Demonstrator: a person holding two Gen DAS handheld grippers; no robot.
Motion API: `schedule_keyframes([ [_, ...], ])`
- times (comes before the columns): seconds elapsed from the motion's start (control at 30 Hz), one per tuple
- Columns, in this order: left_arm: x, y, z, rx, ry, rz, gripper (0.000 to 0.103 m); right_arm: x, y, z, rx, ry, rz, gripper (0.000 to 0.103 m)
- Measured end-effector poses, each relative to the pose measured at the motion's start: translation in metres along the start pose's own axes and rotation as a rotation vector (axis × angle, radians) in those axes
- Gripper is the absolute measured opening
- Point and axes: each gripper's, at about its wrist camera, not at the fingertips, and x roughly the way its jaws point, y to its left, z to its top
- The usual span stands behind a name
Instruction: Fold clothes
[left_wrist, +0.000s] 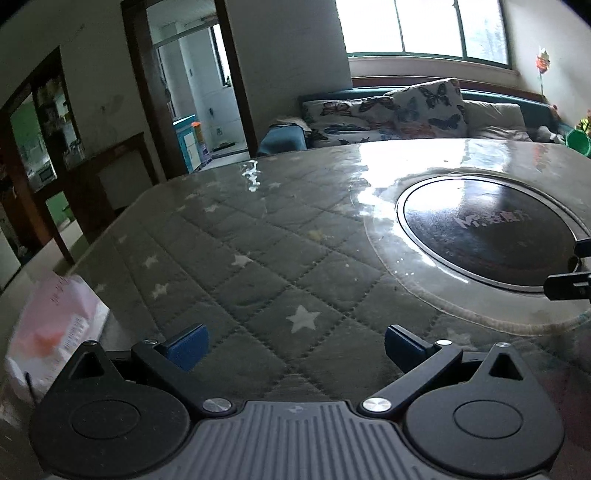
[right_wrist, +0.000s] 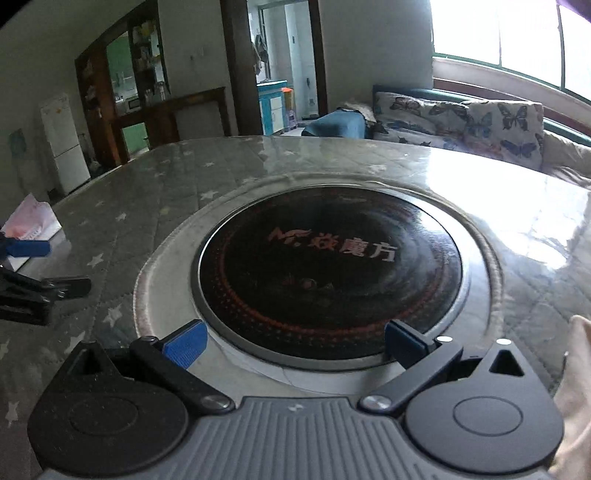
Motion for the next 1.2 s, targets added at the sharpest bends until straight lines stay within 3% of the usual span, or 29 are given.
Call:
schedule_keyframes([
  [0.63,0.02,0.011,0.005,-0.134,0.024,-0.055,0.103,0.004,0.006,0.0,-0.054,0.02,-0.023,0.103],
  [1.2,0.021,0.011,0.005,-0.141,0.026,-0.057,0.103,0.006,0.004,-0.001,-0.057,0.02,-0.023,0.103],
])
